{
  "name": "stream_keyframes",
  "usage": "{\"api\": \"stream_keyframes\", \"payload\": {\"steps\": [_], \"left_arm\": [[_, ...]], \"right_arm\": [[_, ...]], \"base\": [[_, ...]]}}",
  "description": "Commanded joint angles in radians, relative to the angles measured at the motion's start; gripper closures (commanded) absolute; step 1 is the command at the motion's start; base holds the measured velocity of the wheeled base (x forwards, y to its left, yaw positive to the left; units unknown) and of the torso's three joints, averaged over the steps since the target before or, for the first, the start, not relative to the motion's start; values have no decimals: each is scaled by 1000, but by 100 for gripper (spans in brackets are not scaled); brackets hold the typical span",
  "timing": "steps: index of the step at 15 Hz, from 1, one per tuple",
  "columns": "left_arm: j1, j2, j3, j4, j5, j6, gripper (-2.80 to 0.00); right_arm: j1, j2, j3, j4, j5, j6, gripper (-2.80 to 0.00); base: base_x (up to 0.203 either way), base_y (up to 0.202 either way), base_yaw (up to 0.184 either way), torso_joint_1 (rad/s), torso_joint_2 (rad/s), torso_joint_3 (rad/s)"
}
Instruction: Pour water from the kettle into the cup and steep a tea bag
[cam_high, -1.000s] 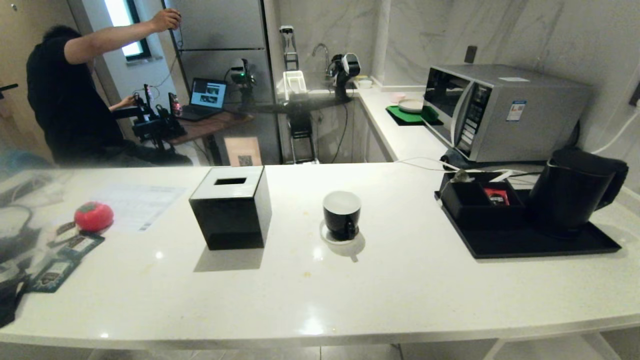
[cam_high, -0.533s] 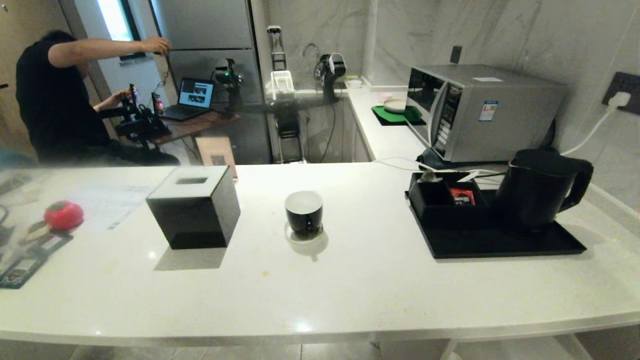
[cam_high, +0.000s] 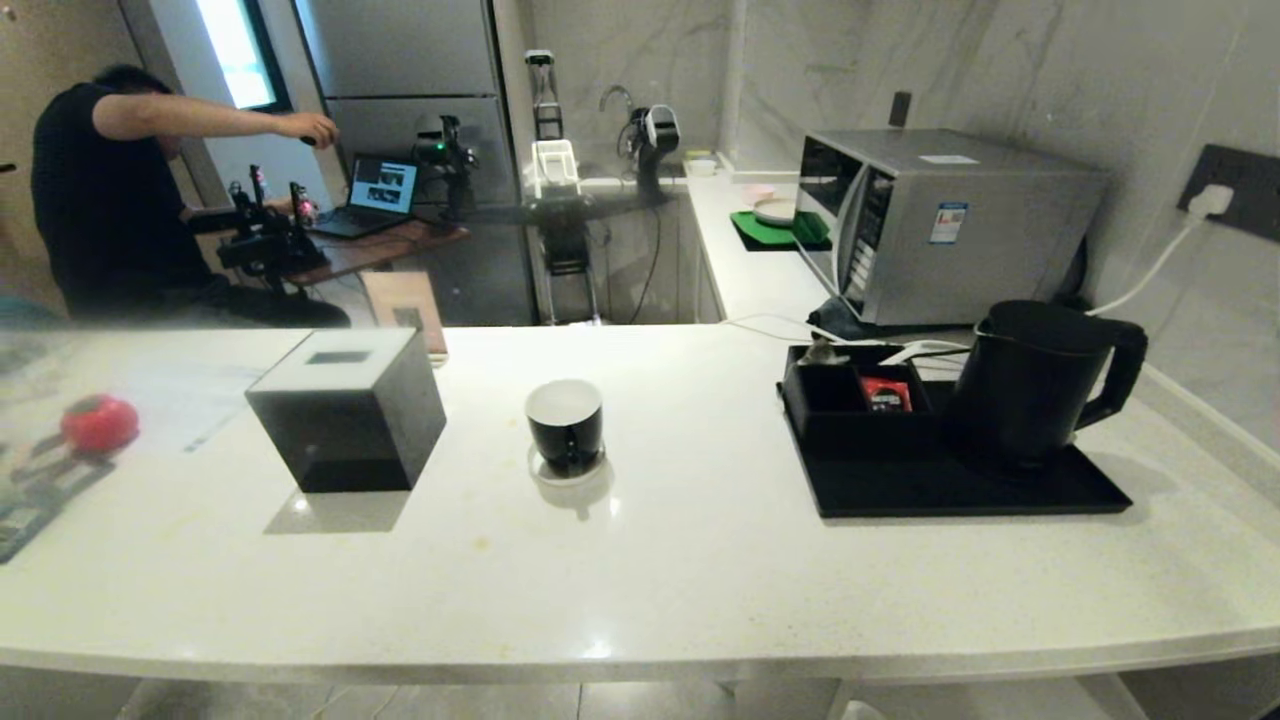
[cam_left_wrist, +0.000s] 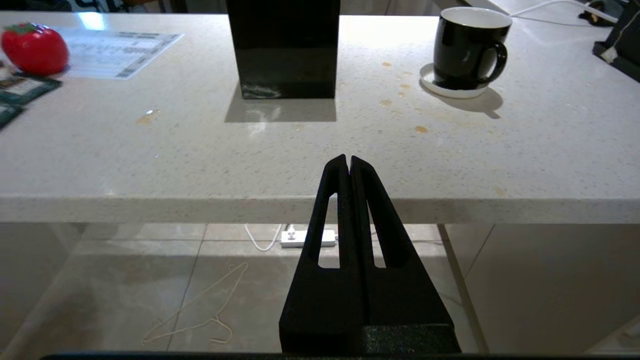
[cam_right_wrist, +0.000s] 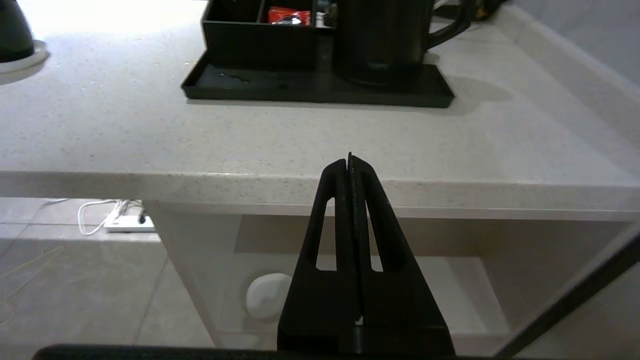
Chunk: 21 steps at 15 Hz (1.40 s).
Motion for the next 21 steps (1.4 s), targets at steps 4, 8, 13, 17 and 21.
{"api": "stream_keyframes", "payload": {"steps": [4, 8, 13, 17, 21], "left_arm": [[0, 0, 0, 0, 1, 0, 0], [0, 0, 0, 1, 2, 0, 0], [0, 0, 0, 1, 0, 0, 0], [0, 0, 0, 0, 0, 0, 0], [0, 0, 0, 0, 2, 0, 0]], "right_arm": [[0, -1, 0, 0, 1, 1, 0], [1, 0, 0, 0, 1, 8, 0], [0, 0, 0, 0, 1, 10, 0], [0, 0, 0, 0, 1, 6, 0], [0, 9, 0, 0, 1, 0, 0]], "base": [[0, 0, 0, 0, 0, 0], [0, 0, 0, 0, 0, 0], [0, 0, 0, 0, 0, 0], [0, 0, 0, 0, 0, 0], [0, 0, 0, 0, 0, 0]]}}
